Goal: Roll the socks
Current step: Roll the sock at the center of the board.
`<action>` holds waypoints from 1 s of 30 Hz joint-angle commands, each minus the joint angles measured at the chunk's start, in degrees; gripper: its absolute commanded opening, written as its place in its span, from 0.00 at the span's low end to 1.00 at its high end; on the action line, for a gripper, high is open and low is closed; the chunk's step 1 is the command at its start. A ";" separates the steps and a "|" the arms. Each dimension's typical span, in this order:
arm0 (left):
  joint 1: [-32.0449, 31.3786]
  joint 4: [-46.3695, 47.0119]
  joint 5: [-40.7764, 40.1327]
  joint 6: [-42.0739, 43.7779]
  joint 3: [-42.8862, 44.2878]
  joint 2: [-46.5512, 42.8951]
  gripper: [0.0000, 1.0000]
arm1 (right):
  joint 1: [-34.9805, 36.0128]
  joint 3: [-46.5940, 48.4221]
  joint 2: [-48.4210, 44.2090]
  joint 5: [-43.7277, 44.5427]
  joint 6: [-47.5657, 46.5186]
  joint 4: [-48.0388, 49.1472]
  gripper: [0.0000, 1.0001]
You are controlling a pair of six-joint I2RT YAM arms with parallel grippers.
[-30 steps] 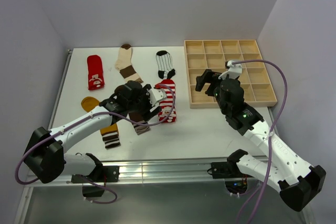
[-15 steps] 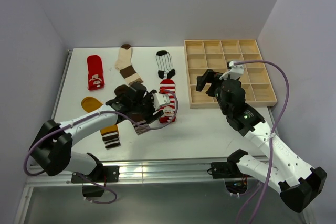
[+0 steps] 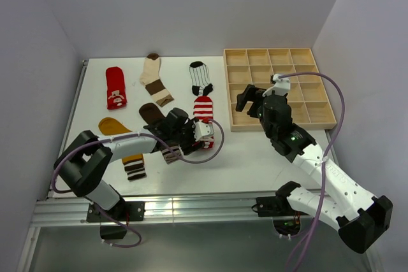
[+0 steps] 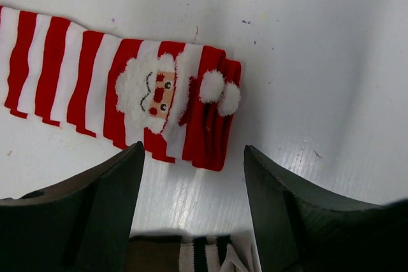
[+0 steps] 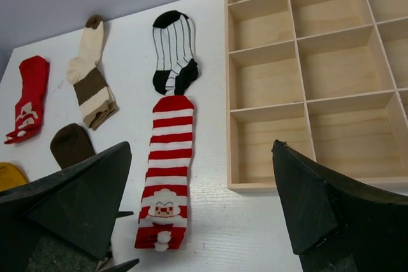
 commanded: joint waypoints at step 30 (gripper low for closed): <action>-3.65 10.58 -4.44 -4.74 0.39 6.92 0.67 | 0.20 -3.25 -0.55 2.68 -2.12 4.20 0.96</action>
